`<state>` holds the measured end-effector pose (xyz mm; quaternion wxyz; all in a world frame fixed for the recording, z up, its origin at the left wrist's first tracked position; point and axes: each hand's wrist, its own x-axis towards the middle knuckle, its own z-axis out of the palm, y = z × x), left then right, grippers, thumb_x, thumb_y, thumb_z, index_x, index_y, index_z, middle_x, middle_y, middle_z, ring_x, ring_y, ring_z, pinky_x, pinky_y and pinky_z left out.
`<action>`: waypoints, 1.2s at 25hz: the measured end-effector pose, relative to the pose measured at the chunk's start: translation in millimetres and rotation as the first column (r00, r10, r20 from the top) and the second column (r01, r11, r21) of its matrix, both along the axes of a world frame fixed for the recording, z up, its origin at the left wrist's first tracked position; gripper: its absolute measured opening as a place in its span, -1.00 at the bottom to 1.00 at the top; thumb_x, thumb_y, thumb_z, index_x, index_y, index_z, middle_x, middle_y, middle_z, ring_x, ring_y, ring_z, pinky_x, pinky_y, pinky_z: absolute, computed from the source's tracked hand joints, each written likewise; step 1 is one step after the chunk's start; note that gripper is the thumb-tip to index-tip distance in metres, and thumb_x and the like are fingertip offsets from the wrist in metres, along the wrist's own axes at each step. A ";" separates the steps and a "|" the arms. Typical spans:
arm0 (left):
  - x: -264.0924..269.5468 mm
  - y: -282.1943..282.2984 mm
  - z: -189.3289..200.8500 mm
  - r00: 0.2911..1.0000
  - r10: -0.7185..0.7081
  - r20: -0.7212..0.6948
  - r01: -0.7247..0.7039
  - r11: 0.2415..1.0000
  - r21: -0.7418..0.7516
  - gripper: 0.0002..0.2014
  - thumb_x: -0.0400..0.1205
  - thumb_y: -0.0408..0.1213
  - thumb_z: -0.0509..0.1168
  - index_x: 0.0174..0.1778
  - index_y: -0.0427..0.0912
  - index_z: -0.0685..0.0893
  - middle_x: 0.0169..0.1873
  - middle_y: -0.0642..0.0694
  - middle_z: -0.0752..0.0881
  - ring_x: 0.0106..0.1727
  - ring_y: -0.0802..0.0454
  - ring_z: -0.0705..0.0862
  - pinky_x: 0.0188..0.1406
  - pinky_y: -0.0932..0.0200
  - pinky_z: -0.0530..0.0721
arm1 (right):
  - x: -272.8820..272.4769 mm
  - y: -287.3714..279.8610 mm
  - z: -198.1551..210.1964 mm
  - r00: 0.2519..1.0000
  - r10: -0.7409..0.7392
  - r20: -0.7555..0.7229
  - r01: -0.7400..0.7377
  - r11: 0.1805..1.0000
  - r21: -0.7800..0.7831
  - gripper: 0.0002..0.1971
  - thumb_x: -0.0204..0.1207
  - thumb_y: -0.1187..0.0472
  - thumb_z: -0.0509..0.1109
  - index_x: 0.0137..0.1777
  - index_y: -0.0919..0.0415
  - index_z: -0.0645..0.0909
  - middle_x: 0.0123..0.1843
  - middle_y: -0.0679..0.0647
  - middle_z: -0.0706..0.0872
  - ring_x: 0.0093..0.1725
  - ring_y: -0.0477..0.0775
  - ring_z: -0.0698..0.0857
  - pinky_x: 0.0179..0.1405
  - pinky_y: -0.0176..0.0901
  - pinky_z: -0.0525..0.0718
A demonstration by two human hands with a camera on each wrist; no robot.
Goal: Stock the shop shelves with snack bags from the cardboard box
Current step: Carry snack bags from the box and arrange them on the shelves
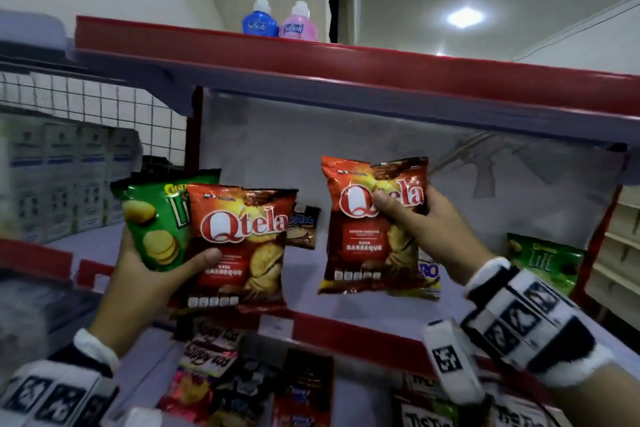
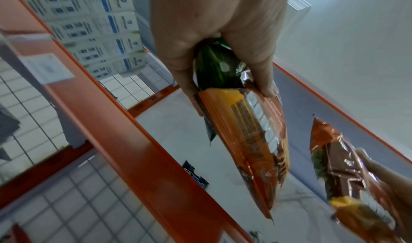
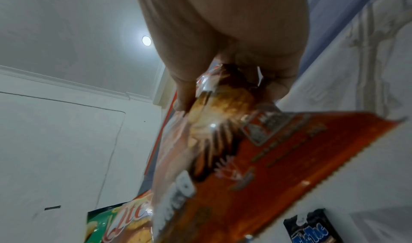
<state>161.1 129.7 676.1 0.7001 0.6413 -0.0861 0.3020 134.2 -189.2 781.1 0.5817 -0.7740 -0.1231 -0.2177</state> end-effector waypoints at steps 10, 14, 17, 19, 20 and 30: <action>96.1 144.2 23.2 0.994 0.108 0.020 -0.108 0.994 0.004 -0.14 0.16 -0.22 0.61 0.40 -0.05 0.43 0.02 0.09 0.70 -0.02 0.21 0.68 -0.17 0.17 0.66 | 169.5 139.3 2.2 0.979 -0.198 -0.052 0.194 0.978 -0.074 -0.37 0.17 -0.13 0.65 0.22 0.06 0.58 0.04 -0.05 0.74 -0.02 -0.02 0.73 -0.02 -0.16 0.68; 131.7 194.5 28.6 0.997 0.067 0.026 -0.068 0.997 0.045 -0.15 0.17 -0.19 0.61 0.39 -0.03 0.42 0.10 0.03 0.71 0.04 0.13 0.70 -0.10 0.14 0.65 | 241.0 205.1 -17.4 0.946 -0.276 -0.171 0.261 0.960 -0.104 -0.39 0.21 -0.14 0.63 0.21 0.15 0.66 0.13 0.07 0.77 0.08 0.09 0.74 0.16 -0.11 0.68; 148.5 219.4 27.4 0.998 0.067 0.010 -0.068 0.995 0.079 -0.15 0.15 -0.18 0.62 0.37 -0.02 0.42 0.10 0.00 0.70 0.03 0.11 0.69 -0.03 0.07 0.63 | 281.2 241.5 -29.4 0.918 -0.294 -0.267 0.250 0.950 -0.186 -0.34 0.25 -0.12 0.61 0.28 0.26 0.64 0.22 0.19 0.74 0.16 0.16 0.73 0.22 -0.07 0.68; 153.9 227.0 23.5 0.998 0.063 0.006 -0.063 0.993 0.104 -0.16 0.09 -0.11 0.62 0.30 0.03 0.42 0.02 0.11 0.70 -0.02 0.23 0.67 -0.17 0.23 0.60 | 299.9 258.8 -35.8 0.908 -0.299 -0.294 0.226 0.940 -0.257 -0.34 0.29 -0.10 0.59 0.33 0.24 0.60 0.28 0.20 0.70 0.22 0.17 0.70 0.17 -0.21 0.63; 156.9 231.2 21.0 0.998 0.057 -0.001 -0.057 0.992 0.110 -0.16 0.06 -0.08 0.61 0.27 0.06 0.42 -0.01 0.17 0.69 -0.05 0.27 0.66 -0.22 0.29 0.57 | 306.9 267.5 -39.8 0.898 -0.315 -0.308 0.218 0.926 -0.309 -0.33 0.32 -0.10 0.57 0.36 0.24 0.57 0.32 0.21 0.67 0.26 0.18 0.67 0.12 -0.26 0.58; 179.8 225.8 10.2 0.991 -0.132 -0.016 0.133 0.987 0.088 -0.09 0.03 -0.10 0.64 0.35 0.05 0.46 0.09 0.08 0.76 0.02 0.24 0.76 -0.10 0.19 0.71 | 282.1 269.1 -23.6 0.840 -0.375 -0.393 0.197 0.884 -0.423 -0.30 0.47 -0.18 0.41 0.39 0.38 0.48 0.31 0.31 0.62 0.21 0.30 0.67 0.15 0.11 0.71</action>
